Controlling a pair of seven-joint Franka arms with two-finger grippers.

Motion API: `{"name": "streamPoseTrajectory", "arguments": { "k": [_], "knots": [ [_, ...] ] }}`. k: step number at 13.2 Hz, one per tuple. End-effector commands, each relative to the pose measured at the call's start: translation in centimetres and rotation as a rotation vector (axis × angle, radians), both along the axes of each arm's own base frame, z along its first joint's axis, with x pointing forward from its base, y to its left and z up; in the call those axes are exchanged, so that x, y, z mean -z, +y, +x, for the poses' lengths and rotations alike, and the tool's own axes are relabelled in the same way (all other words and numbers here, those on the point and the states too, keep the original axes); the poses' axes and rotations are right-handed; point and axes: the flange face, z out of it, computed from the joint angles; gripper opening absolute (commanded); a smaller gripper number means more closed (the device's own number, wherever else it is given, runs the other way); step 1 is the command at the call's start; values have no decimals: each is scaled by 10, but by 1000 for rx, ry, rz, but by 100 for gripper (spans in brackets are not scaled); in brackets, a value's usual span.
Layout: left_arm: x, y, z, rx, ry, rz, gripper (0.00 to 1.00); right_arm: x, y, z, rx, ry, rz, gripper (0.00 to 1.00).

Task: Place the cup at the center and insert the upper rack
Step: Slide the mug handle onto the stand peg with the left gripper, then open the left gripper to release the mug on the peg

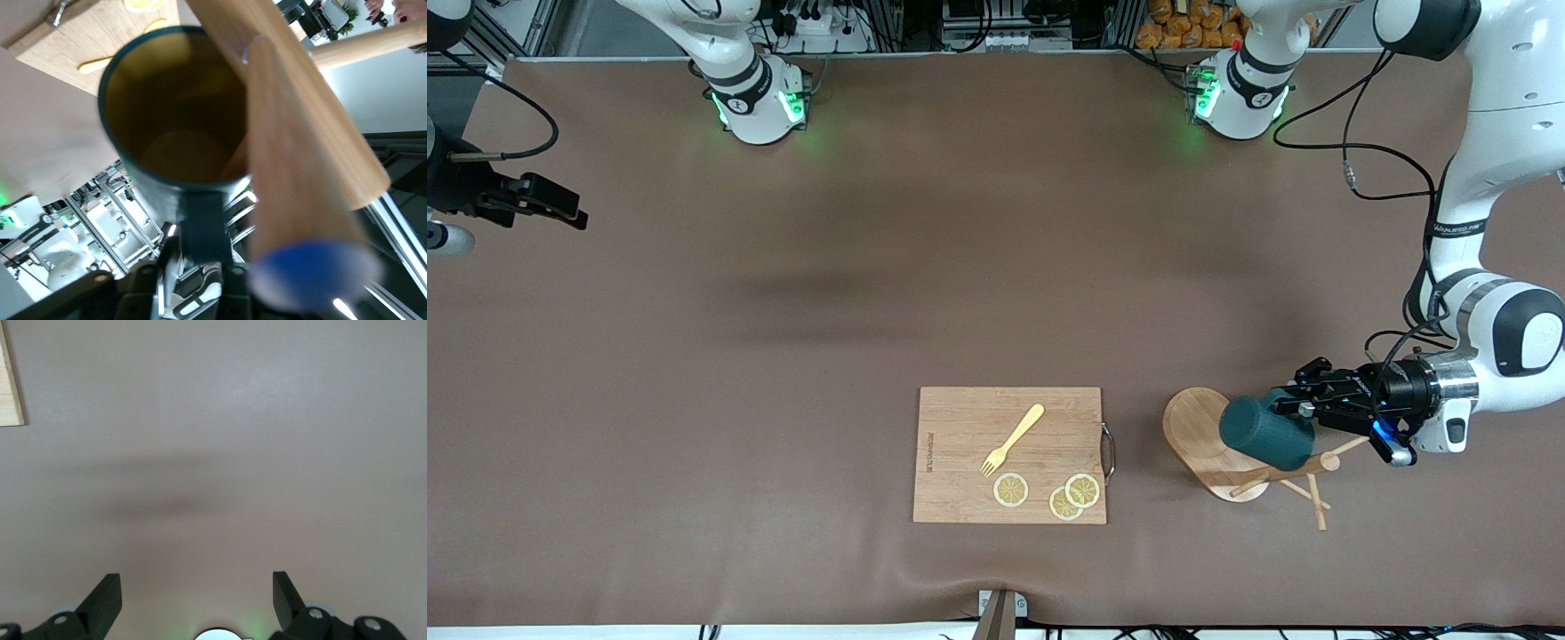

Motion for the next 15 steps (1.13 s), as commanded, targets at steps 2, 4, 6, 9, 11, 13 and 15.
{"name": "streamPoseTrajectory", "arguments": {
  "k": [2,4,6,9,11,13,15],
  "knots": [
    [-17,12,8,-40,27,-64,100,-3,7,2,-5,-20,-44,100],
    [-37,18,16,-52,70,-80,100,-6,15,5,-22,-45,-95,100],
    [-62,25,24,-56,103,-80,100,-6,16,4,27,-45,-100,100],
    [-96,26,26,-57,82,-62,100,-12,22,0,40,-40,-89,100],
    [-120,34,25,-63,85,-49,100,-18,35,0,21,-53,-89,100],
    [-149,50,19,-87,94,-42,100,-22,34,1,22,-66,-90,100],
    [-161,70,14,-107,84,-26,100,-18,32,4,23,-63,-101,100]
  ]
}}
